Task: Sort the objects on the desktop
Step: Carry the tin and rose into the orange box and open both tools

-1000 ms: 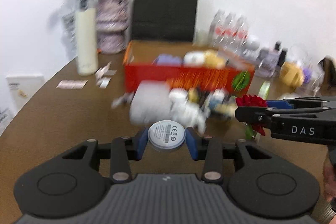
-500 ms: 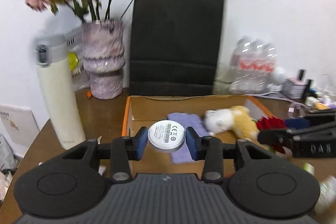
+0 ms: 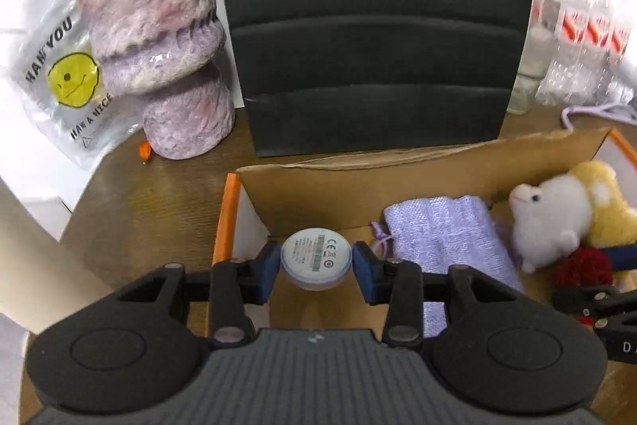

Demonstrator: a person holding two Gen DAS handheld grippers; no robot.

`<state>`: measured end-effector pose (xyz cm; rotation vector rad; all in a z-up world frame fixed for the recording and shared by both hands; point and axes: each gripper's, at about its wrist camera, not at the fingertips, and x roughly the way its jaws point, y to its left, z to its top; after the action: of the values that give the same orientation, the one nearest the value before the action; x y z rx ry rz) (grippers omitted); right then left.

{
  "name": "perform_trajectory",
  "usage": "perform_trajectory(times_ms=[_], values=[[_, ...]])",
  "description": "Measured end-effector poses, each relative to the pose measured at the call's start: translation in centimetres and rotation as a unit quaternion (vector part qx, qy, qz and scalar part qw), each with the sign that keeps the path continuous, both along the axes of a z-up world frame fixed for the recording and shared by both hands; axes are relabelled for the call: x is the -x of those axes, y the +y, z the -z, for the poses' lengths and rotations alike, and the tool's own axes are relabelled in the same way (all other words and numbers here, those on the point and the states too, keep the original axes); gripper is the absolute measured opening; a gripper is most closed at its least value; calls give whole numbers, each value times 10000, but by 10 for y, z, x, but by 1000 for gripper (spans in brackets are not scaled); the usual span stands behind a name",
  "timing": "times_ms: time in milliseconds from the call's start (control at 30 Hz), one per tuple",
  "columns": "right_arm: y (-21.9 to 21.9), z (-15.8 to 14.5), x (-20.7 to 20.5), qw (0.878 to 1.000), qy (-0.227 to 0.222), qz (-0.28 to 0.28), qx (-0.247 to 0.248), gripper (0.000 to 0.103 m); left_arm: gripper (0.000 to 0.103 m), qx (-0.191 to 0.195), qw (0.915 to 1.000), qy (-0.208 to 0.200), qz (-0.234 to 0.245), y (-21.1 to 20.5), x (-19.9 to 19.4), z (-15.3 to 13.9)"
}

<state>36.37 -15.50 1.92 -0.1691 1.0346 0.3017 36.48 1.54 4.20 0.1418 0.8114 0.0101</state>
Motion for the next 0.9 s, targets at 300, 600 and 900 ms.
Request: perform_trajectory(times_ms=[300, 600, 900], values=[[-7, -42, 4, 9995, -231, -15, -195, 76, 71, 331, 9994, -41, -19, 8, 5, -31], [-43, -85, 9, 9962, 159, 563, -648, 85, 103, 449, 9977, 424, -288, 19, 40, -76], [-49, -99, 58, 9970, 198, 532, -533, 93, 103, 658, 9941, 650, -573, 22, 102, -94]])
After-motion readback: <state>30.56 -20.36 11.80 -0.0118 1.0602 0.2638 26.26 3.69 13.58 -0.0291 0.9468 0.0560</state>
